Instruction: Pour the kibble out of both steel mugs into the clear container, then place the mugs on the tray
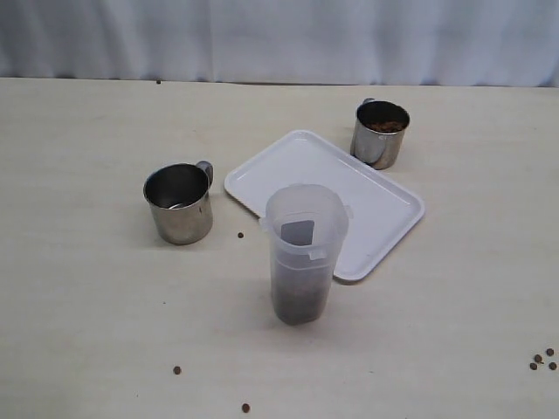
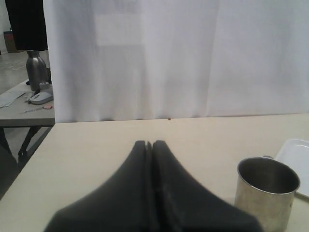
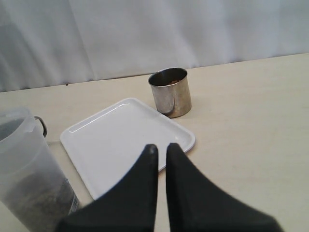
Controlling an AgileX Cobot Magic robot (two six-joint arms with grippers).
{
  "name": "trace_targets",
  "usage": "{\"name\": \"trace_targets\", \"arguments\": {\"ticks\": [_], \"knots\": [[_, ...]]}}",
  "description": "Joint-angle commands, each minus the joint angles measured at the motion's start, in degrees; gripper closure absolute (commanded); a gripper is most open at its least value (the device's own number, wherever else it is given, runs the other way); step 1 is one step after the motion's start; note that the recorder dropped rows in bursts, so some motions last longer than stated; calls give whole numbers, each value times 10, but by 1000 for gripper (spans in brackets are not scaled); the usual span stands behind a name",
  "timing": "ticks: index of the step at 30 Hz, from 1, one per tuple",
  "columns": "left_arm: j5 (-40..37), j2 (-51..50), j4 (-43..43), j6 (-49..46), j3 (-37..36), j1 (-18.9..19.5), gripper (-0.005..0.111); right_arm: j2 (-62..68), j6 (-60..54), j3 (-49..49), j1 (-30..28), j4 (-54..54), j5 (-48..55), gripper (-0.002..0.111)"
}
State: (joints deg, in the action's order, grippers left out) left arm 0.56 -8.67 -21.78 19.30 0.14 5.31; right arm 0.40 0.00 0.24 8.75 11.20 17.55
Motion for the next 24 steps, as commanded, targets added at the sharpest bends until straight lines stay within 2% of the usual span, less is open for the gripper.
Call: {"name": "trace_targets", "arguments": {"ticks": [1,15,24], "knots": [[-1,4,0,0,-1,1,107,1,-4,-2,1,-1,-10,103],[-1,4,-2,0,-1,1,107,1,-4,-2,1,-1,-227,103],[-1,4,-2,0,-1,1,107,1,10,-2,1,-1,-280,103]]}}
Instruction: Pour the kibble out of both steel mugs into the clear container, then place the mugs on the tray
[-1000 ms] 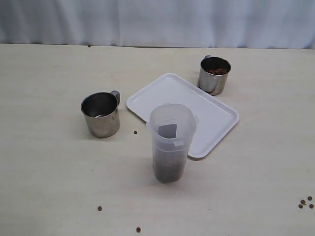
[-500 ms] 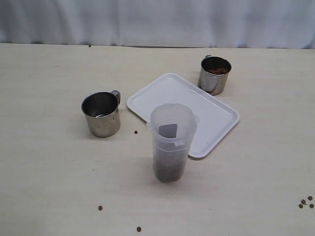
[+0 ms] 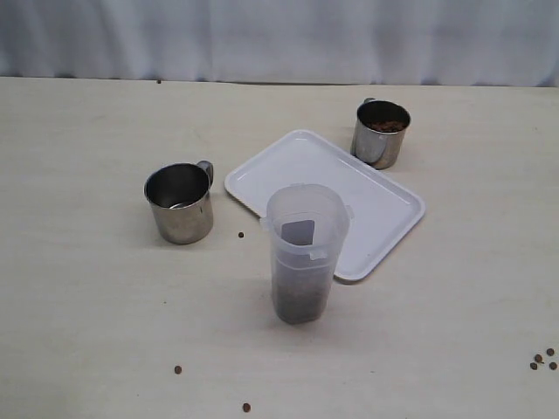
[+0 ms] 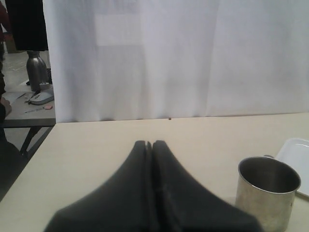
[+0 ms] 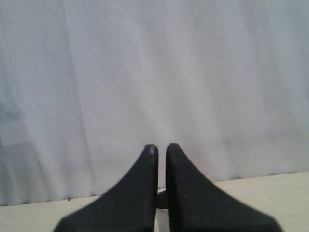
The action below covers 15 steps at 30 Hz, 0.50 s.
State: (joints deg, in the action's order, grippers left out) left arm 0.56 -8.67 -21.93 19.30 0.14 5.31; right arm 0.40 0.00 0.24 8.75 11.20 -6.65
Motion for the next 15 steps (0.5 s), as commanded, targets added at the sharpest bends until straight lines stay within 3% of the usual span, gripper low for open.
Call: {"name": "trace_targets", "arguments": {"ticks": [1,6,15], "knots": [[-1,4,0,0,-1,1,107,1,28,-2,1,-1,-41,103],[-1,4,0,0,-1,1,107,1,97,-2,1,30,-74,103],[-1,4,1,0,-1,1,107,1,98,-2,1,86,-106,103]]}}
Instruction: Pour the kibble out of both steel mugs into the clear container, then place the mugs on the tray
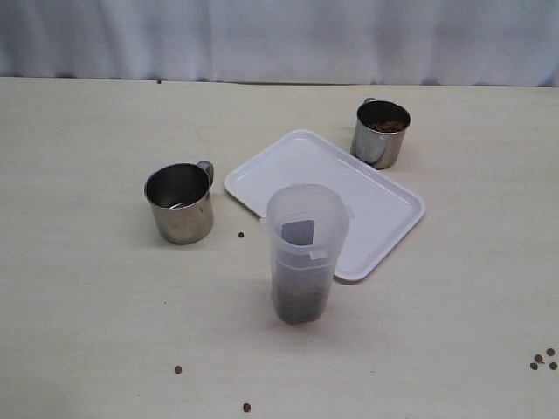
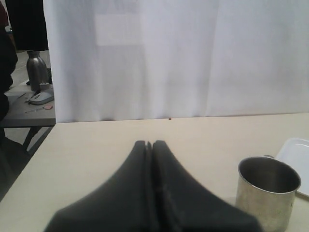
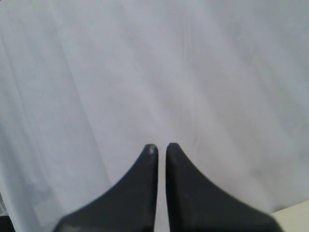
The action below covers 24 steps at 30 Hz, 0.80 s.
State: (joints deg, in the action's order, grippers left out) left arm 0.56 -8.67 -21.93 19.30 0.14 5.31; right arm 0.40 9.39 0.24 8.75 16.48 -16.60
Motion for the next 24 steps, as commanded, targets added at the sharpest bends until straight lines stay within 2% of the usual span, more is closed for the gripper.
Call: {"name": "trace_targets", "arguments": {"ticks": [1,8,24], "knots": [[-1,4,1,0,-1,1,107,1,4,-2,1,38,-1,103],[-1,4,0,0,-1,1,107,1,4,-2,1,38,64,103],[-1,4,0,0,-1,1,107,1,4,-2,1,38,63,103]]}}
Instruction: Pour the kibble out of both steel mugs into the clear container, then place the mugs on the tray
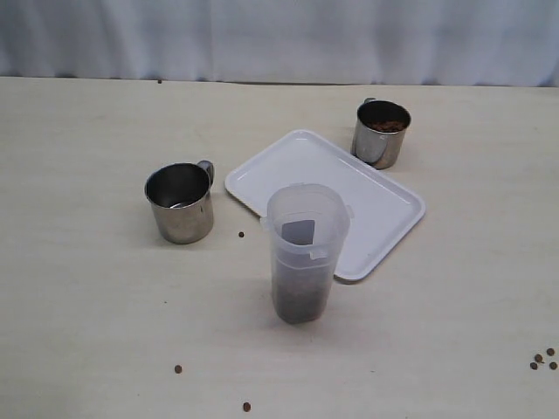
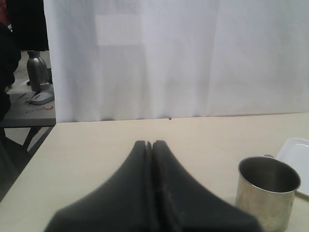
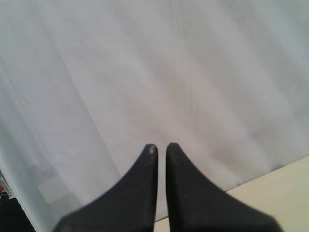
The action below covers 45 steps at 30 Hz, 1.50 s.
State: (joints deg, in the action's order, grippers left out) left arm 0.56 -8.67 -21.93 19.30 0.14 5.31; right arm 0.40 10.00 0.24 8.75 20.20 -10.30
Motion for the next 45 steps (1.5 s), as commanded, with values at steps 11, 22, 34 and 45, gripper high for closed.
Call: {"name": "trace_targets", "arguments": {"ticks": [11,22,34,45], "knots": [[-1,4,-3,0,-1,1,107,51,-1,-2,1,-38,-59,103],[-1,4,-3,0,-1,1,107,220,-1,-2,1,-124,-203,103],[-1,4,-3,0,-1,1,107,592,-2,111,1,-221,-242,103],[-2,4,-3,0,-1,1,107,754,-29,208,1,-256,-232,103]]}}
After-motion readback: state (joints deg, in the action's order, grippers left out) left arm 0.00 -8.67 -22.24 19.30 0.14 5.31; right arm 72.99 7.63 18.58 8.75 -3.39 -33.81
